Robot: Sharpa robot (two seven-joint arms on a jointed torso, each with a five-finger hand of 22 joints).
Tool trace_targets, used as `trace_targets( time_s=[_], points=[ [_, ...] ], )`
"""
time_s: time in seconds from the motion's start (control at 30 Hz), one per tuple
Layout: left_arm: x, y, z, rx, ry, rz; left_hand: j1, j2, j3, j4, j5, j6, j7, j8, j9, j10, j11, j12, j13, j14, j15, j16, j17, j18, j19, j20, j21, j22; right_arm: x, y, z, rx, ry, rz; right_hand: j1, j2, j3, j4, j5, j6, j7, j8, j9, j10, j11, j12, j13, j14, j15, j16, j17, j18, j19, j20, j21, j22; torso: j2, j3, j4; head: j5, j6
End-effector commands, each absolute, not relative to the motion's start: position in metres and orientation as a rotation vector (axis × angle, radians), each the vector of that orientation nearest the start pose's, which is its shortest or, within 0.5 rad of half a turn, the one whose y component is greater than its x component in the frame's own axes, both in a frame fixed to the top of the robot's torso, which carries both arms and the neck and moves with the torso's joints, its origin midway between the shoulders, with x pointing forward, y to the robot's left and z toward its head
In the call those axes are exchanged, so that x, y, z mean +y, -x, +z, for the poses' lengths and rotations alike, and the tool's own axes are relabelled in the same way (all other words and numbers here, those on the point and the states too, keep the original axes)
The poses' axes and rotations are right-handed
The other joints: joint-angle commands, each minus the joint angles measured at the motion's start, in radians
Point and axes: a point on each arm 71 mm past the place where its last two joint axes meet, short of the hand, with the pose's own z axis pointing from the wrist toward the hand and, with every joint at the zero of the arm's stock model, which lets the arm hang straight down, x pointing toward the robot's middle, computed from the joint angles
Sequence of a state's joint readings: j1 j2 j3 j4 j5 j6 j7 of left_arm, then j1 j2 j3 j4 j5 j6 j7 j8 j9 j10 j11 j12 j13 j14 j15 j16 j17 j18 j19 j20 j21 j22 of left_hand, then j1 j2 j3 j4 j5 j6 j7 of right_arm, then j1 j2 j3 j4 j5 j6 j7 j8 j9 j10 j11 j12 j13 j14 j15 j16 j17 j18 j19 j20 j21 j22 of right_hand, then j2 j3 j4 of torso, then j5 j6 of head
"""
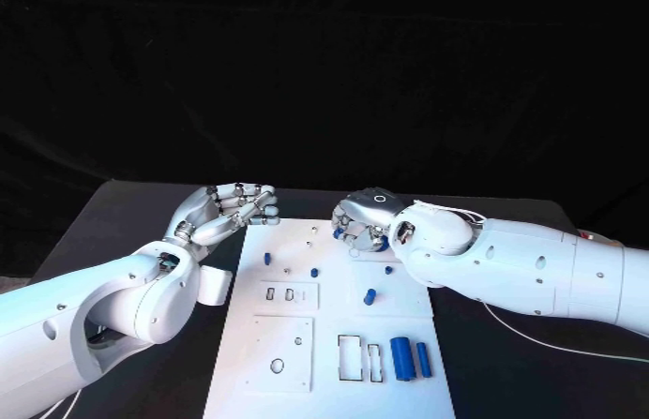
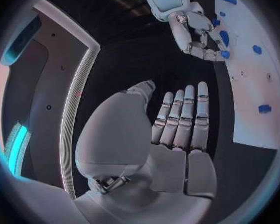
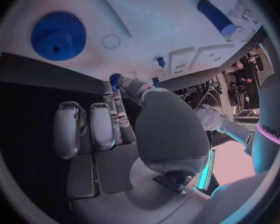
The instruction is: Assemble the parts on the task board
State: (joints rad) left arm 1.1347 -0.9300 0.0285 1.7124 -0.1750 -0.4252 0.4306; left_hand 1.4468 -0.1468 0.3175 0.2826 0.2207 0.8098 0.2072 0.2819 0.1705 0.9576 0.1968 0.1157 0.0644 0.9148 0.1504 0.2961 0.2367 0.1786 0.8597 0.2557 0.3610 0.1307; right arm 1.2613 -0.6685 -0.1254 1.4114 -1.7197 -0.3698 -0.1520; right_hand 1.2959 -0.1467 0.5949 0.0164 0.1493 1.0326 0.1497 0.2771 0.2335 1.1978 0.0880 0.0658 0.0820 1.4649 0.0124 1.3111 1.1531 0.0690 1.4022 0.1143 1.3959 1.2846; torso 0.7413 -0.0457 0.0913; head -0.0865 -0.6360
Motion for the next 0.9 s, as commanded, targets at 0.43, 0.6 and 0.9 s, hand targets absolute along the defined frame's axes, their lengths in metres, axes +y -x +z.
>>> trace_targets(
  time_s=[0.43, 0.6, 0.9],
  points=[
    [0.194, -0.449, -0.158, 1.372, 0.934, -1.594, 0.002, -0.009, 0.007, 0.0, -0.003, -0.006, 0.039, -0.003, -0.001, -0.004, -0.001, -0.006, 0.001, -0.008, 0.002, -0.006, 0.002, 0.004, 0.007, -0.003, 0.006, 0.0, -0.111, -0.514, -0.182, 1.426, 0.43, 0.535, -0.008, -0.005, 0.008, 0.0, 0.008, 0.006, -0.001, 0.006, 0.009, 0.008, -0.002, -0.001, 0.0, 0.03, -0.006, 0.004, 0.0, -0.007, 0.005, -0.002, 0.005, 0.0, 0.003, -0.0006, 0.004, 0.003, -0.006],
    [0.194, -0.449, -0.158, 1.373, 0.935, -1.594, 0.002, -0.009, 0.007, 0.0, -0.003, -0.006, 0.039, -0.003, -0.001, -0.004, -0.001, -0.006, 0.001, -0.008, 0.002, -0.006, 0.002, 0.004, 0.007, -0.003, 0.006, 0.0, -0.106, -0.516, -0.186, 1.434, 0.433, 0.535, -0.008, -0.005, 0.009, 0.0, 0.009, 0.005, -0.001, 0.006, 0.009, 0.008, -0.002, -0.001, 0.0, 0.031, -0.007, 0.004, 0.001, -0.007, 0.005, -0.002, 0.005, 0.001, 0.004, -0.0016, 0.0064, 0.002, -0.007],
    [0.195, -0.45, -0.158, 1.374, 0.935, -1.594, 0.002, -0.009, 0.007, 0.0, -0.003, -0.006, 0.039, -0.003, -0.001, -0.004, -0.001, -0.006, 0.001, -0.008, 0.002, -0.006, 0.002, 0.004, 0.007, -0.003, 0.006, 0.0, -0.103, -0.519, -0.191, 1.447, 0.432, 0.53, -0.009, -0.005, 0.009, 0.001, 0.009, 0.005, -0.001, 0.007, 0.01, 0.009, -0.002, -0.001, 0.0, 0.03, -0.006, 0.004, 0.0, -0.007, 0.004, -0.002, 0.004, -0.001, 0.004, -0.002, 0.0056, 0.007, -0.011]
  ],
)
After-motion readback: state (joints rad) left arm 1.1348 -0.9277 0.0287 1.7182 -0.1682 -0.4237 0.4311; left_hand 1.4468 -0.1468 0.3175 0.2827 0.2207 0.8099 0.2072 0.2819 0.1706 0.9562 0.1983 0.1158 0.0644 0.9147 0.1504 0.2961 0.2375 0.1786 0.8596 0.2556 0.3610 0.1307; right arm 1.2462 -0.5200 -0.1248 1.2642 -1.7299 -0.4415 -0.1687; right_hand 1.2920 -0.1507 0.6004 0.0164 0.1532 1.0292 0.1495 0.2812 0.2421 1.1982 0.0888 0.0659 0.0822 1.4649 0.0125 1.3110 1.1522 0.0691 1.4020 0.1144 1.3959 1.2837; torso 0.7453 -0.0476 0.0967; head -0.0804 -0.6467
